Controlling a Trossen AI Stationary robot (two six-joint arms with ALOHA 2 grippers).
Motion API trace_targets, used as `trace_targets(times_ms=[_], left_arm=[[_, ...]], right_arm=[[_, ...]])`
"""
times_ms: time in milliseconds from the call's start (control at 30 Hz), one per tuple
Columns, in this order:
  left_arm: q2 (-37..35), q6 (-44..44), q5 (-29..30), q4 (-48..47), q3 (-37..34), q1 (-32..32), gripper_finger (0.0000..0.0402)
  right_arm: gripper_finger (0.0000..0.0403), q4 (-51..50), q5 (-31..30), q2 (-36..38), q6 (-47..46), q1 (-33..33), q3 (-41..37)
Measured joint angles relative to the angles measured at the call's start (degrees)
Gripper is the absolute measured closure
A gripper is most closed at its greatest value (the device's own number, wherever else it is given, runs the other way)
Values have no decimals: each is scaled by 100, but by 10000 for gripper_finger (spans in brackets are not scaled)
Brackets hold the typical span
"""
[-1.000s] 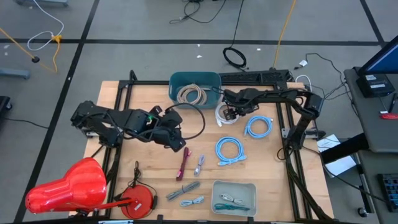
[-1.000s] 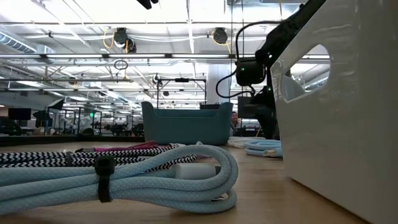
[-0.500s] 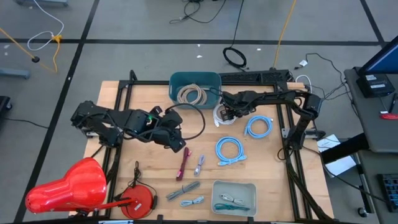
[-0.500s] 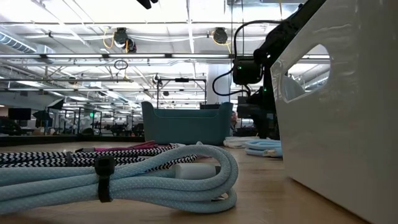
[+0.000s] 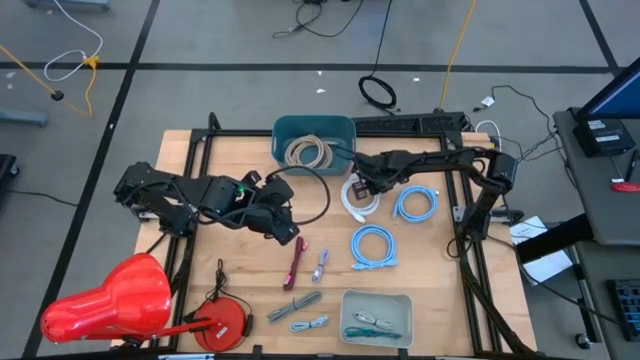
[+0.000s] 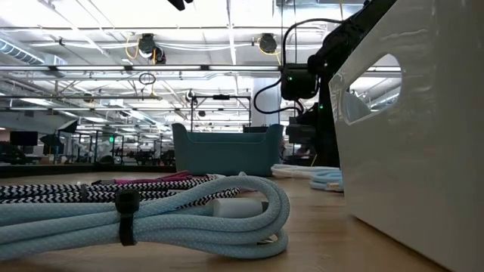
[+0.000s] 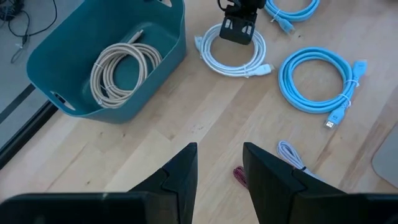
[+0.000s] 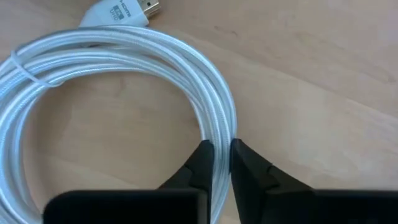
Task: Pick & Place USB Port
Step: Put the white HDMI cable into the blue bin
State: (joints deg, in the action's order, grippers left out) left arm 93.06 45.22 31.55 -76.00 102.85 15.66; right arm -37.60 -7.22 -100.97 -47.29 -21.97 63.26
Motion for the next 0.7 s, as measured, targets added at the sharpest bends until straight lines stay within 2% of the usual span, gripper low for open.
trace_targets(times_ms=[133, 267, 400, 533, 700], left_arm=[[0, 31, 0, 2, 0, 11, 273], [0, 31, 0, 13, 0, 11, 273], [0, 7, 1, 22, 0, 11, 273], [0, -14, 2, 22, 0, 11, 273], [0, -57, 85, 24, 0, 11, 273]], right_arm=[[363, -9, -1, 5, -4, 34, -33], [381, 51, 14, 29, -22, 36, -169], [381, 158, 234, 71, -17, 64, -201], [381, 164, 565, 297, -83, 201, -194], [381, 180, 565, 910, -138, 336, -77]])
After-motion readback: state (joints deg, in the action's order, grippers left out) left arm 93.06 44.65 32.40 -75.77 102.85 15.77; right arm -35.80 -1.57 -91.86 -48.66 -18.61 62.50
